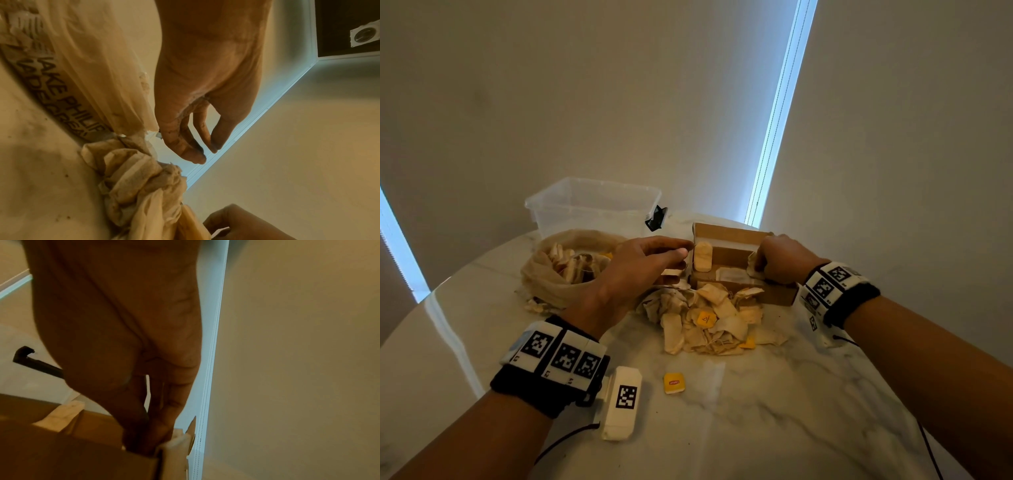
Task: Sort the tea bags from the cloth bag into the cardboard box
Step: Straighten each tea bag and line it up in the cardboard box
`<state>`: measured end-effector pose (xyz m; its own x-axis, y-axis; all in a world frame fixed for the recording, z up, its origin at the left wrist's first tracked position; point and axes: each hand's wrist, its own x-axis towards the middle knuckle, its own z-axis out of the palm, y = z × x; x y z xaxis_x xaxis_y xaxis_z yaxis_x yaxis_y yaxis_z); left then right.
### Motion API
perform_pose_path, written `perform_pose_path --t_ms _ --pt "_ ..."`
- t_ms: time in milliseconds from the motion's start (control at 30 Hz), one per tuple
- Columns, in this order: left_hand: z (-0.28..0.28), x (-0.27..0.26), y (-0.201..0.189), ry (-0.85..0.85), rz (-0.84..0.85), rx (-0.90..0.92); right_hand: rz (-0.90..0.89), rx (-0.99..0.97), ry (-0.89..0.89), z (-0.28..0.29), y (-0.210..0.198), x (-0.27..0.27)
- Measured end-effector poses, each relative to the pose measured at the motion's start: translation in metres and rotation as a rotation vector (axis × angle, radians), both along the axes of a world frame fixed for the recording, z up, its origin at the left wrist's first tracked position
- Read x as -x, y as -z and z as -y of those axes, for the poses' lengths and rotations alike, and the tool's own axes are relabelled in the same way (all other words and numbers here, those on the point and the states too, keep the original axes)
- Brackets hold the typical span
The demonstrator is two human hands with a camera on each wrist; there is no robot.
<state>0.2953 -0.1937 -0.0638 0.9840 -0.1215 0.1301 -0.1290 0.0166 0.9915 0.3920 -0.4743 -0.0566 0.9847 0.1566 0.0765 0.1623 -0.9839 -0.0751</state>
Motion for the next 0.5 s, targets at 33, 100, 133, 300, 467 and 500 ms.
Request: perform_pose_path --t_ms 33,100,133,300,467,500 --pt "-0.001 -0.001 0.000 -0.002 0.001 -0.001 0.018 -0.015 0.007 -0.001 -0.001 0.000" --pt "-0.001 -0.001 0.001 -0.009 0.003 -0.006 0.031 -0.039 0.003 -0.003 -0.001 0.000" --pt "-0.001 -0.002 0.001 -0.010 0.003 -0.005 0.014 -0.038 -0.006 -0.004 -0.001 0.001" --pt "-0.002 -0.002 0.000 -0.031 0.018 0.003 -0.002 -0.131 -0.062 -0.015 -0.016 0.012" --pt "-0.005 -0.004 -0.001 -0.115 0.052 0.045 -0.106 -0.196 -0.269 -0.061 -0.052 0.063" --pt "-0.006 -0.004 -0.002 -0.131 0.064 0.060 -0.155 -0.186 -0.296 -0.073 -0.054 0.073"
